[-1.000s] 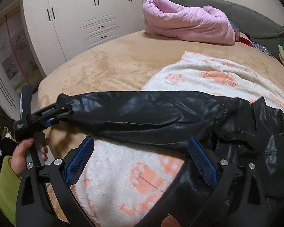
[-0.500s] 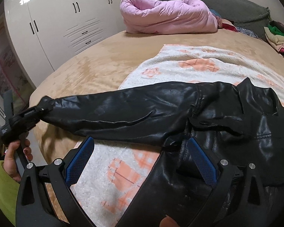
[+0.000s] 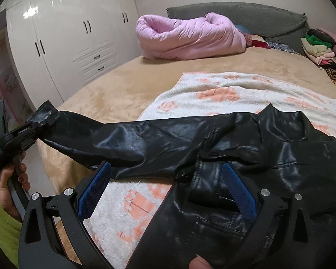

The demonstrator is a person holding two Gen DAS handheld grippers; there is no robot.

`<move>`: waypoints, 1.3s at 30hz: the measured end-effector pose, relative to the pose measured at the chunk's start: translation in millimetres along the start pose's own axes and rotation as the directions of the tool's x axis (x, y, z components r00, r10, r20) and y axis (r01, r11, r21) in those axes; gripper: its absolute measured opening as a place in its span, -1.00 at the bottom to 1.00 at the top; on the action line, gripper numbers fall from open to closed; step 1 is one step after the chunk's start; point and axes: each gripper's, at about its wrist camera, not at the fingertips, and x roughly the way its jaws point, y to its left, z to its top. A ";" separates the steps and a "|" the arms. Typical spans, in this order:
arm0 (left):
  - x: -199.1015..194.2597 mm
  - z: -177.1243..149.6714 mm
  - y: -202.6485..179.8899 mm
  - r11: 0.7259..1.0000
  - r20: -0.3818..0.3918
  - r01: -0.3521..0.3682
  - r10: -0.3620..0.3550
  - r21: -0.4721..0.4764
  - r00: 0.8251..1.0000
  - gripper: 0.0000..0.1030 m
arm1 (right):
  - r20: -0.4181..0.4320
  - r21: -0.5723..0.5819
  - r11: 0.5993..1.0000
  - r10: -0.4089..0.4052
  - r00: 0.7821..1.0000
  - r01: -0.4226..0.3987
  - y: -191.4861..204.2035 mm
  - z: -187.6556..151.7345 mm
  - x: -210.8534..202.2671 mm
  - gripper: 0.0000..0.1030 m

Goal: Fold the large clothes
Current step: 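Lift the sleeve with the left tool and carry it over the jacket body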

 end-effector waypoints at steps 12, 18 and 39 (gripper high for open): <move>-8.4 3.7 -59.8 0.993 -0.007 0.088 -0.087 0.081 0.996 -0.89 | 0.061 0.000 0.995 -0.097 0.993 0.097 -25.5 0.6 -43.5 0.91; -5.2 3.6 -102.7 0.978 -0.020 0.135 -0.134 0.161 0.991 -0.89 | 0.095 0.051 0.994 -0.104 0.990 0.099 -48.5 -1.6 -63.3 0.91; 8.2 -19.9 -215.0 0.919 -0.087 0.243 -0.227 0.310 0.970 -0.89 | 0.146 0.184 0.968 -0.196 0.970 0.168 -114.9 -21.9 -107.1 0.91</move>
